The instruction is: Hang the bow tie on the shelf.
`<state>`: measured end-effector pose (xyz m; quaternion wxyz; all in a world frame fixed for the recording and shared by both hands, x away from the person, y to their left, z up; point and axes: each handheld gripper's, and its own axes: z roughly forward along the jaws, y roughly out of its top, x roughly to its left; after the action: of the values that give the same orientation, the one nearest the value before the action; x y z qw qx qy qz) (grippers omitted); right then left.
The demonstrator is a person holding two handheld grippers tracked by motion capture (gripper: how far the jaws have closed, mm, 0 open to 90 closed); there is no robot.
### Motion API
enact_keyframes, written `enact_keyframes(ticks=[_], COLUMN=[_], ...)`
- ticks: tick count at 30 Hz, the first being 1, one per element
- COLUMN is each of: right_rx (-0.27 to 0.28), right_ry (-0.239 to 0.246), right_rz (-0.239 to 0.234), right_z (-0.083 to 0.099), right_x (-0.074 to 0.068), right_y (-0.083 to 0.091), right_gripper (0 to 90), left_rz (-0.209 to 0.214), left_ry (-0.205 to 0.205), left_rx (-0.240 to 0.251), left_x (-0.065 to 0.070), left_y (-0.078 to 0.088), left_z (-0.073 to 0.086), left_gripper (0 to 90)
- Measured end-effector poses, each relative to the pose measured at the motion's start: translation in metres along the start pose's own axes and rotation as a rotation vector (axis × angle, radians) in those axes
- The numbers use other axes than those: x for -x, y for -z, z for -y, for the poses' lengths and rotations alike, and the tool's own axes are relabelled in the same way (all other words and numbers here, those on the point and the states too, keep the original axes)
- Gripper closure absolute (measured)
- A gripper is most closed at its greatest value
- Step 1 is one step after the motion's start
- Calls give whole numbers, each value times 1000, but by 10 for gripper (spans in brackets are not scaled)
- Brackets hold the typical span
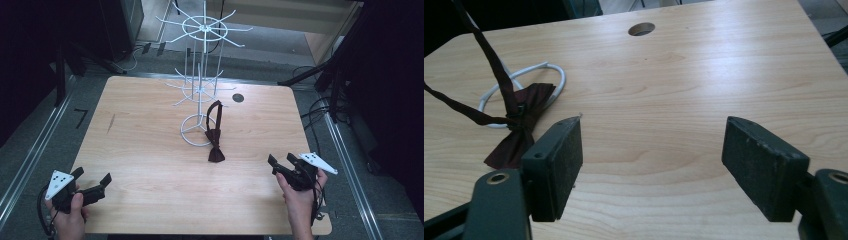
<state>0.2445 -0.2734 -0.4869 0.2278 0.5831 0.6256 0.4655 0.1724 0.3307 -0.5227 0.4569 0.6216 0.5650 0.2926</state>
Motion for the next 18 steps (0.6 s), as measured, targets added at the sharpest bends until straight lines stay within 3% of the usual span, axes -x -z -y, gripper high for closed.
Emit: enact_keyframes(ticks=[18], right_rx=[0], right_ry=[-15], right_rz=[48], right_z=[20], right_x=[39], right_y=[27], right_gripper=[216], left_rz=[-1], left_ry=[2], left_rx=[1], left_x=[0], left_y=[0], left_z=[0], left_gripper=[0])
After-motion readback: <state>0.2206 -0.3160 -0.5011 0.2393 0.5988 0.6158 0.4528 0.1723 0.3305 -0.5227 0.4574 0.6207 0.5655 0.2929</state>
